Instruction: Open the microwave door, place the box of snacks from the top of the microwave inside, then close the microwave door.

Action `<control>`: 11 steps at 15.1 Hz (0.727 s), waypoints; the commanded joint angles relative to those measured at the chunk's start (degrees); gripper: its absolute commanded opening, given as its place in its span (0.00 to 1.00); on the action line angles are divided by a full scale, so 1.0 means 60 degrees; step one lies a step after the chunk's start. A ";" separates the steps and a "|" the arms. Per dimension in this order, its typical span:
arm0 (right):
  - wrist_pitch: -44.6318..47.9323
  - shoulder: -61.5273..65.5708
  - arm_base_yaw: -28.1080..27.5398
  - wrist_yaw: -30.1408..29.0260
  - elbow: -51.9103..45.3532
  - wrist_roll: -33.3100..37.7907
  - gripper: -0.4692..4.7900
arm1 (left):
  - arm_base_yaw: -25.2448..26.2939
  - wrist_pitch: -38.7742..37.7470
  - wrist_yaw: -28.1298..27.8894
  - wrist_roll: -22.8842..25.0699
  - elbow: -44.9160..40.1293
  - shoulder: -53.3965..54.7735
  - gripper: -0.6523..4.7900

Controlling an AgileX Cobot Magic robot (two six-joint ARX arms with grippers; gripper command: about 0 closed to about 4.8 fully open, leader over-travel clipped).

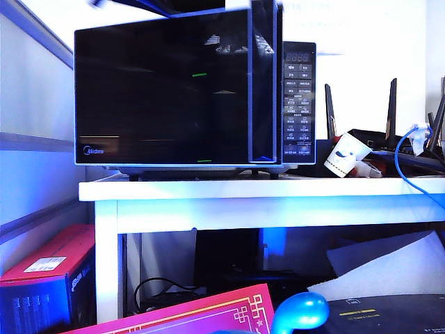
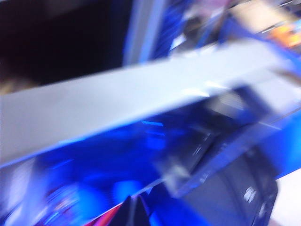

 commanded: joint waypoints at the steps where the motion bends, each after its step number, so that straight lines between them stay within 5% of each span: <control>1: 0.0328 -0.0018 0.0011 -0.0018 0.0036 -0.0025 0.16 | -0.0015 0.1468 0.0634 0.0018 0.0022 0.0557 0.11; 8: 0.0834 0.0036 0.0011 -0.0018 0.0036 -0.0036 0.16 | -0.0200 0.3949 0.0539 0.0007 0.0022 0.1727 0.11; 11: 0.1042 0.0036 0.0011 -0.0025 0.0036 -0.0033 0.16 | -0.0747 0.5042 -0.0437 0.0018 0.0022 0.2007 0.11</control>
